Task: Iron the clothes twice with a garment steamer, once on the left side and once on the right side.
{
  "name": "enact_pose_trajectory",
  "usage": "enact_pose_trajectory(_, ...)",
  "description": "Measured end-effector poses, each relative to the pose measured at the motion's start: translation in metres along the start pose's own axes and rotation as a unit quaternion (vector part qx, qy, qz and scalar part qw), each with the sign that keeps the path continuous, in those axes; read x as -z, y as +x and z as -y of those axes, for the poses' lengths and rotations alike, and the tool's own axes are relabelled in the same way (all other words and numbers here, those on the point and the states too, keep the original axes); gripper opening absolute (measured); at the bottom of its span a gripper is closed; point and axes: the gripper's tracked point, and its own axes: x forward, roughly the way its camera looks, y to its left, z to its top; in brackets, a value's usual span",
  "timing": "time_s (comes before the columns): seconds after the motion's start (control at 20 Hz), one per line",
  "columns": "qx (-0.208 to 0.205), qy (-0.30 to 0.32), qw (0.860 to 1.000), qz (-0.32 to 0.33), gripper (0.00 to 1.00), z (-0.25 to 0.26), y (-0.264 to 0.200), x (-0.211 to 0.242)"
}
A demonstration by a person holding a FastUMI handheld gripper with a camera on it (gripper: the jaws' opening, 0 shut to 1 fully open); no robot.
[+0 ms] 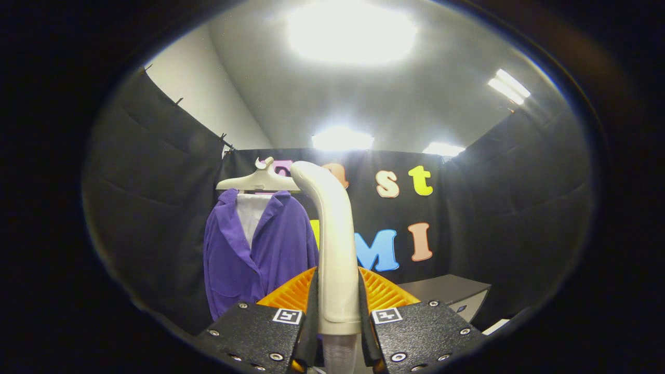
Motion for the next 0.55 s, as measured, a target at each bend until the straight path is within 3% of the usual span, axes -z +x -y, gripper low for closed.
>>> enact_pose_trajectory(0.2,-0.001,0.001,1.0,-0.026,0.34,-0.007,-0.016,0.025)
enact_pose_trajectory(0.55,-0.006,-0.004,0.999,-0.037,0.34,-0.016,-0.032,0.031)
